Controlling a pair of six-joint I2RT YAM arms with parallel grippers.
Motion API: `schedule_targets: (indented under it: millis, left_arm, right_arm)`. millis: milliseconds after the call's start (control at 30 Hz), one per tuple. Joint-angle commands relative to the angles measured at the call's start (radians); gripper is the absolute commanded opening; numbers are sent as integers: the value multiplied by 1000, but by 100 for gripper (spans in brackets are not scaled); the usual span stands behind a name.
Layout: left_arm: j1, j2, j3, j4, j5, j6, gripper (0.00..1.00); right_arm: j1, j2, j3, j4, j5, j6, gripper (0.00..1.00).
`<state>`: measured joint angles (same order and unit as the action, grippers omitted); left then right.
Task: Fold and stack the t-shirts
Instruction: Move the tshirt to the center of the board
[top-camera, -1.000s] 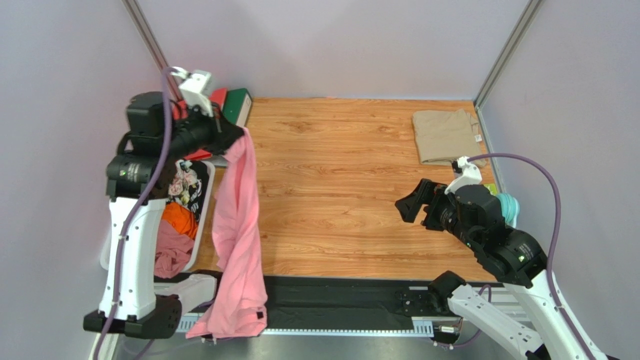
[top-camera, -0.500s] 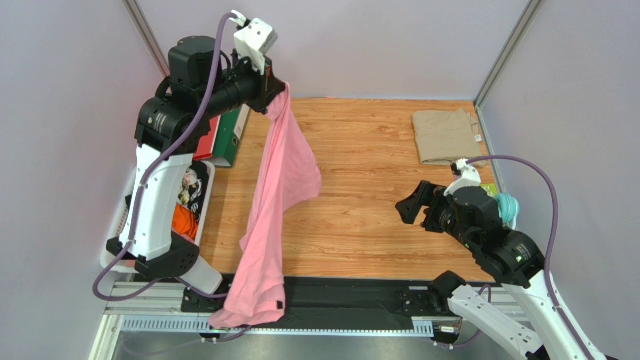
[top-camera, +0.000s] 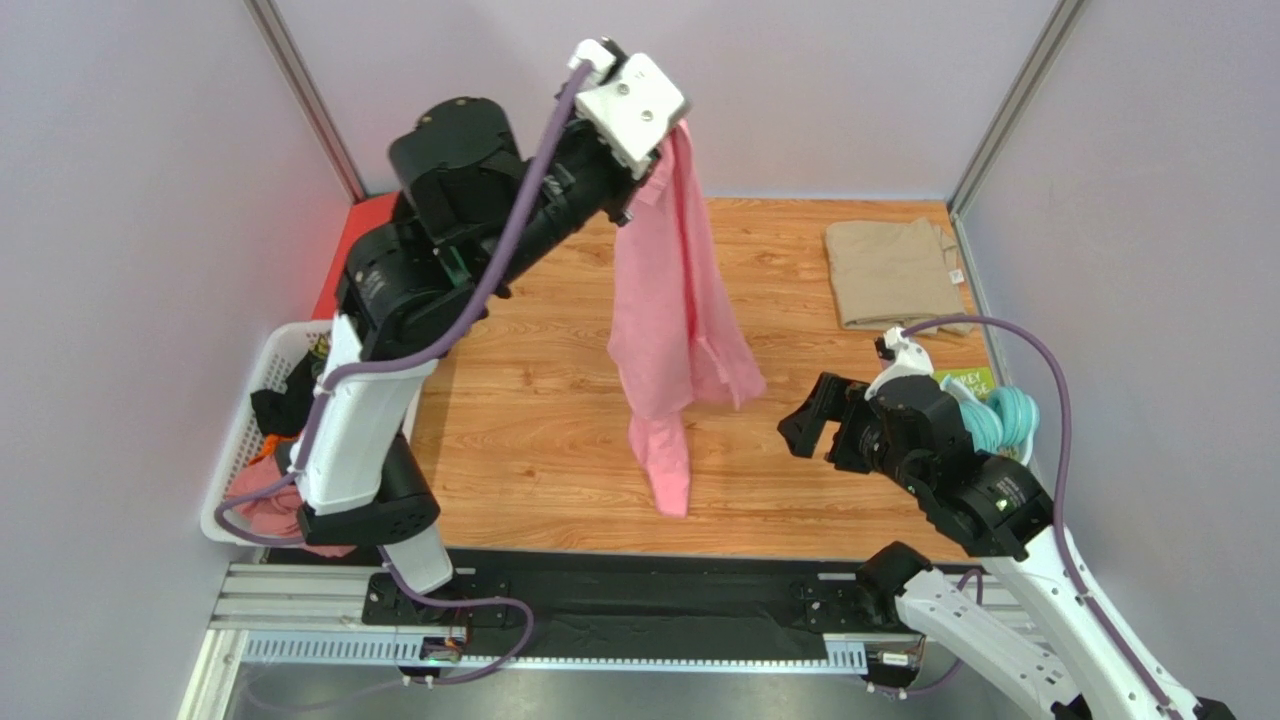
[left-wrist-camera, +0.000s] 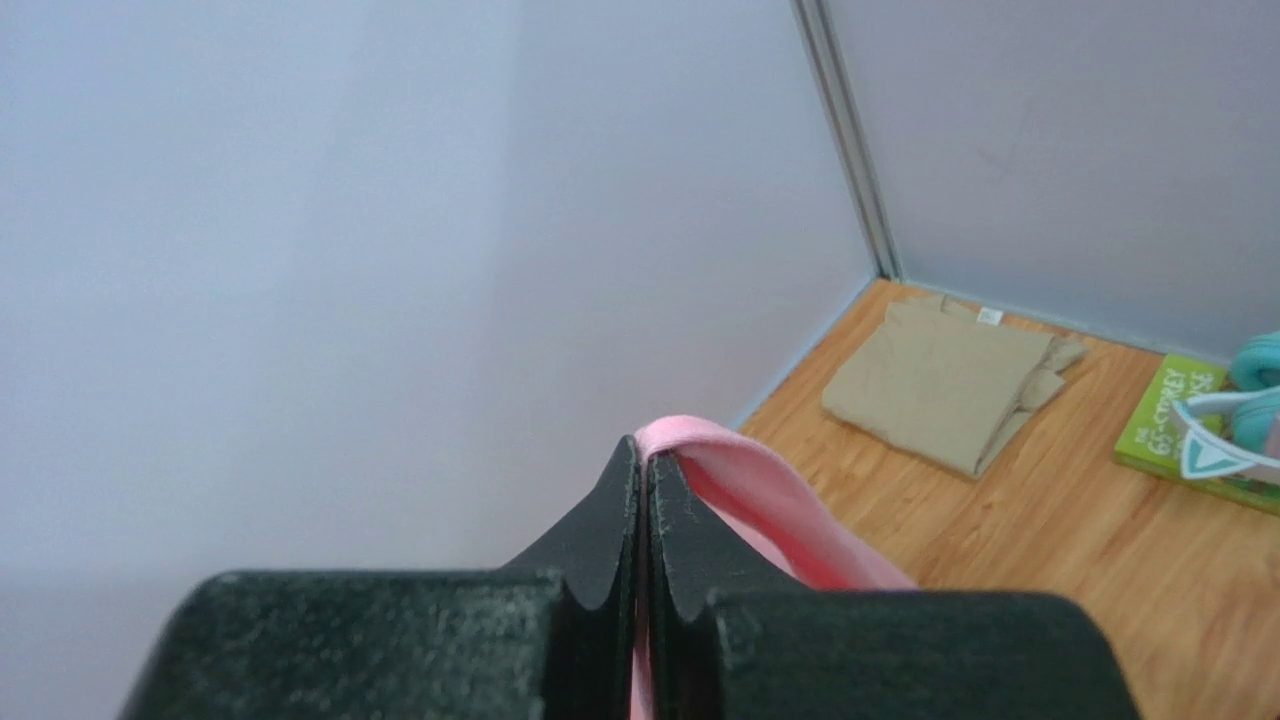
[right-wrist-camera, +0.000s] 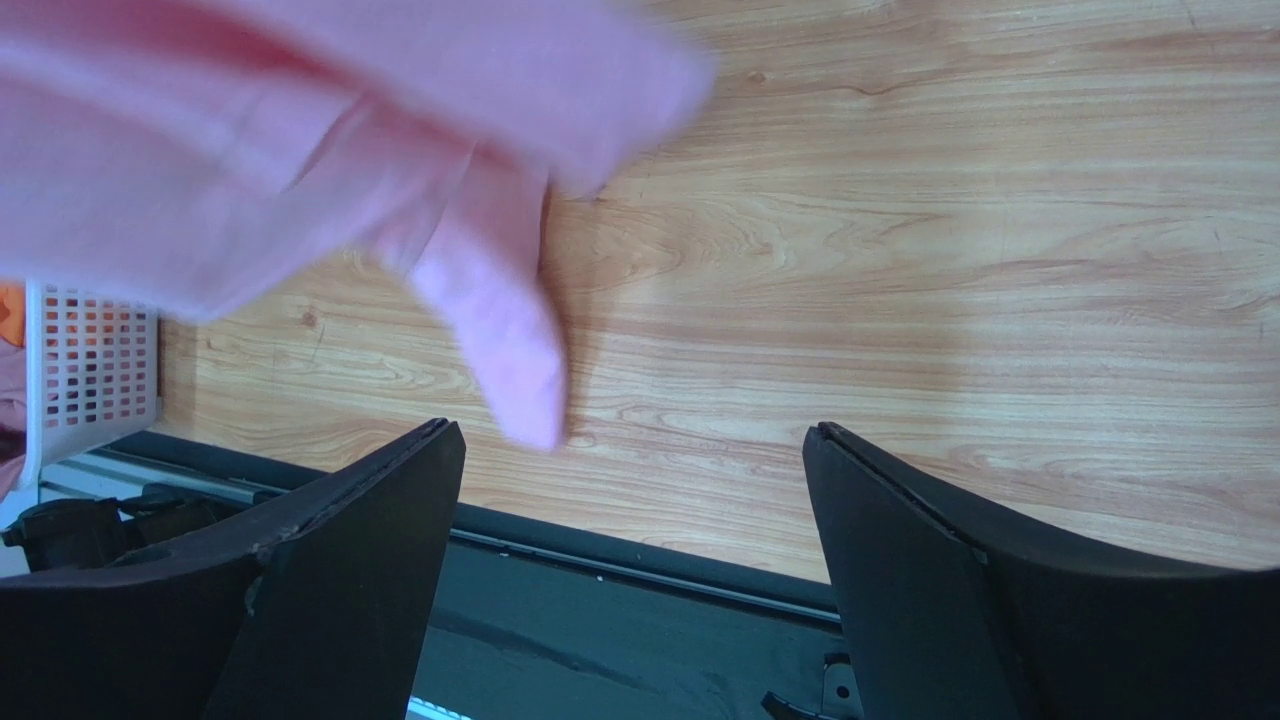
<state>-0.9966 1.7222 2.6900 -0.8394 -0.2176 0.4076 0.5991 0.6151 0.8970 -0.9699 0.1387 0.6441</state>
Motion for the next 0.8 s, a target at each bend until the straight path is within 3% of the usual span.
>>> schedule_targets:
  millis: [0,233,467,767]
  left_arm:
    - [-8,43,7,74,-97,53,0]
    - [-30,-1,-12,17,-91,14,0]
    - [-36,-159,-107,-81,-101,11,0]
    - [-36,-239,-174,-162,-57,33,0]
  right_arm:
    - [4,-25,-21,77,-24,20,90]
    - [4,-49,-50,77,-14,0,91]
    - [5,5,-78,152,-14,-14,92]
    - [4,342,-24,410,-111,-46,92]
